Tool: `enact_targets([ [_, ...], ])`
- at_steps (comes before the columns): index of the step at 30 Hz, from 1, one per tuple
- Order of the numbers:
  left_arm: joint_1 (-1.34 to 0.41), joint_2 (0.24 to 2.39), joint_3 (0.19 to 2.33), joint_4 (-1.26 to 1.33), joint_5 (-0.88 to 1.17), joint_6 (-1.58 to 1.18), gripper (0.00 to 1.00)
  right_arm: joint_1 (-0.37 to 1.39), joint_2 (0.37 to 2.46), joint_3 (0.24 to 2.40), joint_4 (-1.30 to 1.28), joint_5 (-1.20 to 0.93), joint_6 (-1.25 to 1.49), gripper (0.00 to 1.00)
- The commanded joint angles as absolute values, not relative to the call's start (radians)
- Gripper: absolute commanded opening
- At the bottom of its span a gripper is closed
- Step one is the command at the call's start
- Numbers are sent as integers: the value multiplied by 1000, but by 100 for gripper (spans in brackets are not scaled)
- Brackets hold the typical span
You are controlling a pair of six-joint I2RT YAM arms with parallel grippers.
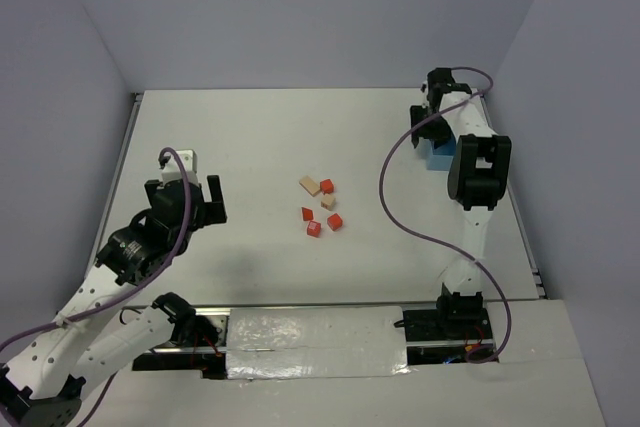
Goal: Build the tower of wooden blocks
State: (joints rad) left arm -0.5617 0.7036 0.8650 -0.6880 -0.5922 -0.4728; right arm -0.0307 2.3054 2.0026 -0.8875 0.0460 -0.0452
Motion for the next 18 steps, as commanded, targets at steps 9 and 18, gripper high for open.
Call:
enact_targets([
  [9,-565,785,969,-670,-479,-511,100,41,1786,1893,-850,71,123,97],
  [18,-676,1245,1130,-488,-146,-558,90,307,1180,1212,-588,-24,331,100],
])
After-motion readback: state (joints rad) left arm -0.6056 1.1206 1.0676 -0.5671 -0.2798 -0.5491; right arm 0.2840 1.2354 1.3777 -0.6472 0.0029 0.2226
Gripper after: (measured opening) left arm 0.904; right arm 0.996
